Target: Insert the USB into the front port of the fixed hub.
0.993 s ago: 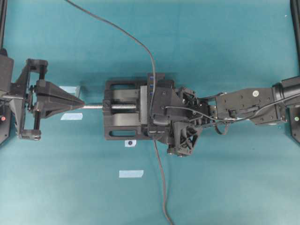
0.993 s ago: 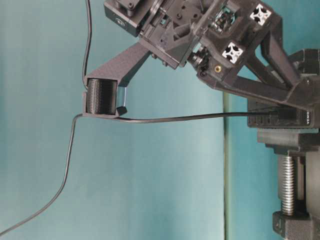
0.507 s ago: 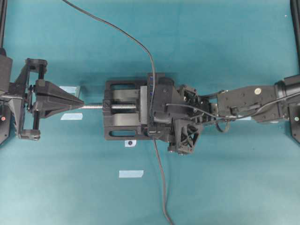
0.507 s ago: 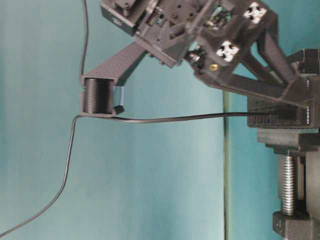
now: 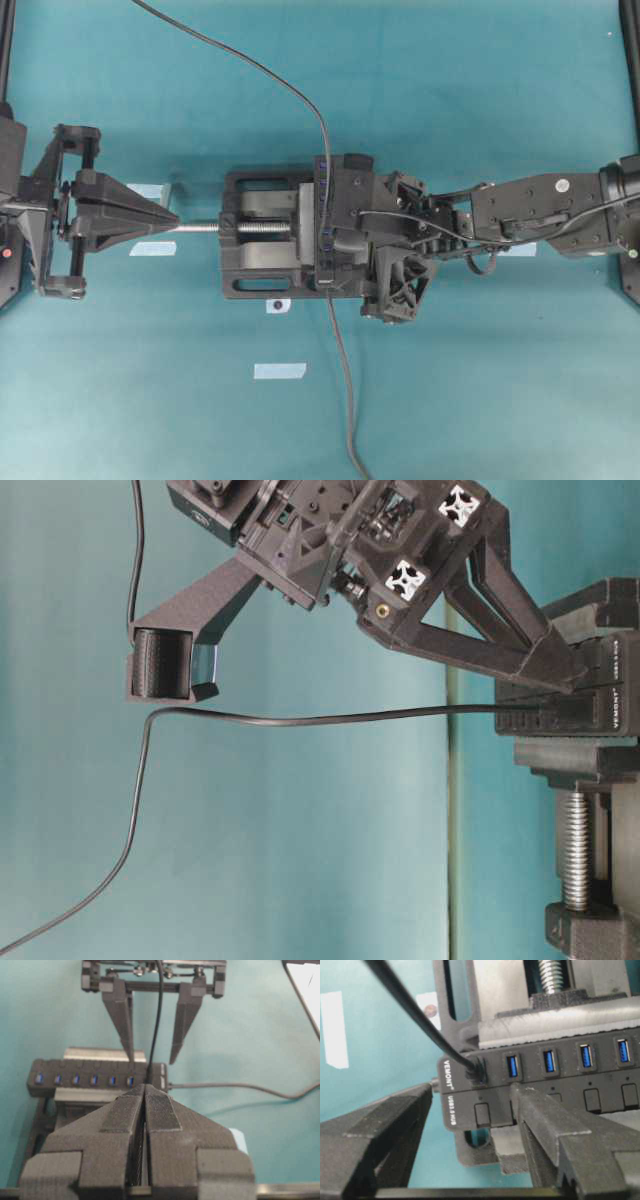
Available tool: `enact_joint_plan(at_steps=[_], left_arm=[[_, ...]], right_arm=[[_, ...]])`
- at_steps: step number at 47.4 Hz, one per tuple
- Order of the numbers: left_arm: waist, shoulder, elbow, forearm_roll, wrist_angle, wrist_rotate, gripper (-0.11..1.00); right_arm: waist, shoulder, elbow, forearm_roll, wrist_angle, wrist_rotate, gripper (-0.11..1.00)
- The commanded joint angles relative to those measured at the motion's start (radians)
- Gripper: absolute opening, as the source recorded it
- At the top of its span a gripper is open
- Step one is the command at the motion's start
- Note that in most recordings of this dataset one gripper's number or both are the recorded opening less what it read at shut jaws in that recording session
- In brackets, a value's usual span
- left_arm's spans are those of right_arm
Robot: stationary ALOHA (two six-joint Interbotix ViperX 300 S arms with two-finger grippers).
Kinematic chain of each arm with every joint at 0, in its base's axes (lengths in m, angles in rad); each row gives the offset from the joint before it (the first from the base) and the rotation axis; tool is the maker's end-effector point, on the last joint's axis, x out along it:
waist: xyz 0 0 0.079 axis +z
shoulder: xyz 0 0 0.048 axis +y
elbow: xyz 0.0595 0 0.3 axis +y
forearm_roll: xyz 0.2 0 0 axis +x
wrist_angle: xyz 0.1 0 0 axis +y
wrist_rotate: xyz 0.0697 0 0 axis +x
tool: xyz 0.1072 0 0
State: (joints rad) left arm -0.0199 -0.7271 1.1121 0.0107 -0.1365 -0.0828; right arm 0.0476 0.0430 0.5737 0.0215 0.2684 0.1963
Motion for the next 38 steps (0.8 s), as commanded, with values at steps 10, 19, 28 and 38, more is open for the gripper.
enact_joint_plan(at_steps=[10,19,28,38], left_arm=[[0.0,-0.002,-0.012,0.002,-0.011,-0.002,0.0],[0.002,-0.002,-0.012,0.002,-0.011,-0.002,0.0],[0.002,-0.002,-0.012,0.002,-0.011,-0.002,0.0],[0.0,-0.002,-0.011,0.002,-0.012,0.0,0.0]], right_arm=[[-0.003,-0.048,-0.006,-0.003,-0.008,0.003,0.71],[-0.005,-0.049,-0.005,-0.003,-0.009,0.003,0.71],[-0.005,-0.049,-0.005,-0.003,-0.009,0.003,0.71],[-0.006,-0.049,-0.005,-0.003,-0.009,0.0,0.71]])
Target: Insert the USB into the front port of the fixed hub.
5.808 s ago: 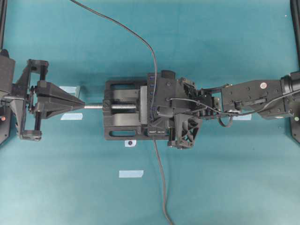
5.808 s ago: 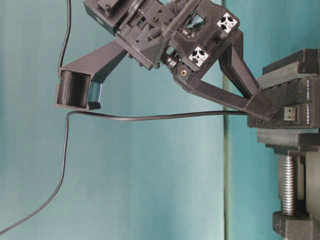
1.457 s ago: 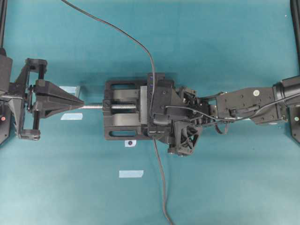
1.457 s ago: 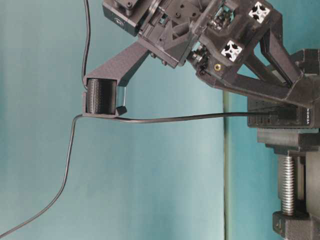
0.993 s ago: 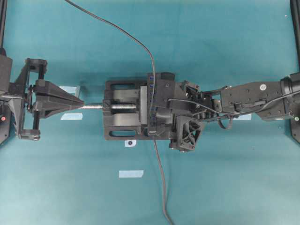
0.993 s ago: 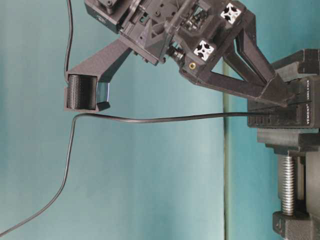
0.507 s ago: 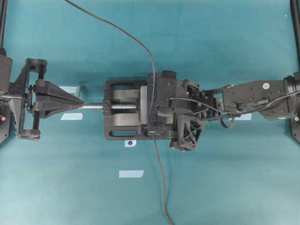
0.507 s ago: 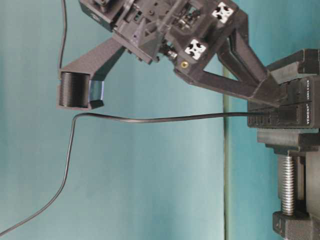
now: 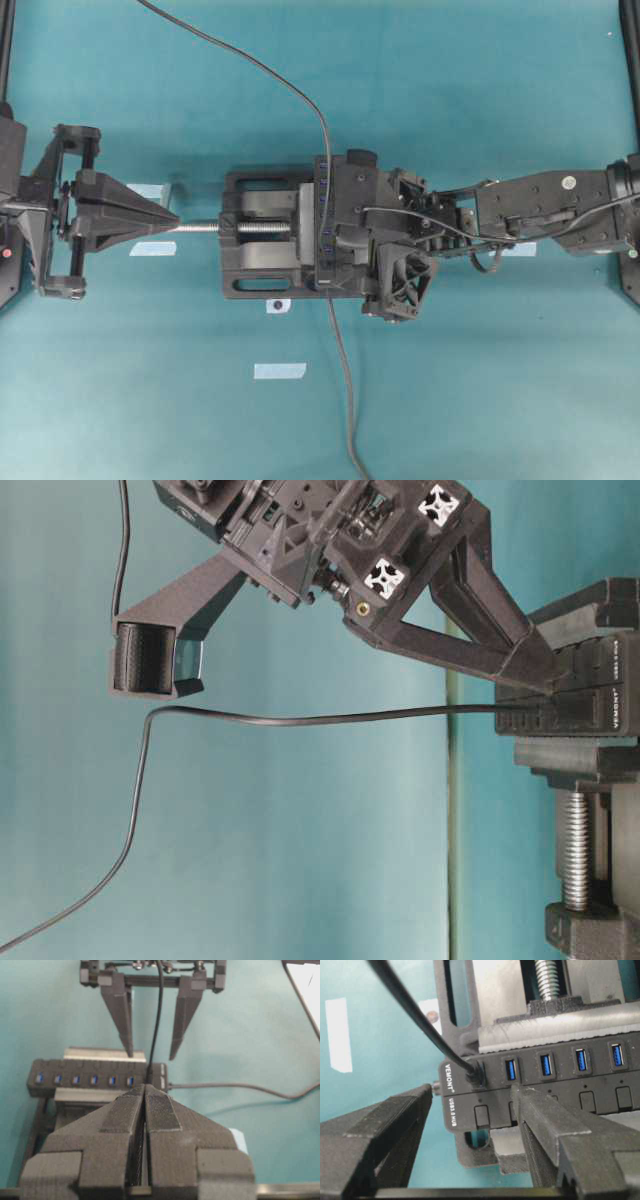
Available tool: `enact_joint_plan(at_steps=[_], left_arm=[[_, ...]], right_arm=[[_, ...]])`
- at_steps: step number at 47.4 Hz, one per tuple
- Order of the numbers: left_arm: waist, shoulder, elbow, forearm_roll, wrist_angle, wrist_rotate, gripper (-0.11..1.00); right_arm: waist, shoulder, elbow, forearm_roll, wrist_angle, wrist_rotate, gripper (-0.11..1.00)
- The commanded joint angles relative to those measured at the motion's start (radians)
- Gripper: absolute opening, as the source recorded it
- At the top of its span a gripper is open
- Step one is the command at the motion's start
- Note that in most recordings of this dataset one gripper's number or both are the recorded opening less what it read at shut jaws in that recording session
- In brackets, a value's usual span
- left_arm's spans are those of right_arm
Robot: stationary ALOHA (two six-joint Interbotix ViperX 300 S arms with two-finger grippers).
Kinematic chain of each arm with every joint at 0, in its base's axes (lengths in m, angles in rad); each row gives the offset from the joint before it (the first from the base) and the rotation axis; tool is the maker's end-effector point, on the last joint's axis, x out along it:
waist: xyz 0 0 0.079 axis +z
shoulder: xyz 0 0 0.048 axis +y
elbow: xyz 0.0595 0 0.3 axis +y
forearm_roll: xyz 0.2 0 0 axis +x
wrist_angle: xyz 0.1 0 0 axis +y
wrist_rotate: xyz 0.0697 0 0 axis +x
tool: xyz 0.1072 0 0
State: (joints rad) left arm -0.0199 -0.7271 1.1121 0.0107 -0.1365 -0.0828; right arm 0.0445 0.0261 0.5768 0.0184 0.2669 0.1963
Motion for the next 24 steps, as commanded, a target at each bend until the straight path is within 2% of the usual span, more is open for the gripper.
enact_joint_plan(at_steps=[1,24], left_arm=[[0.002,-0.002,-0.011,0.002,-0.015,0.0,0.0],[0.002,-0.002,-0.011,0.002,-0.023,0.0,0.0]], right_arm=[[-0.005,-0.032,-0.008,-0.002,-0.008,0.0,0.71],[-0.012,-0.032,-0.012,-0.003,-0.008,-0.003,0.71]])
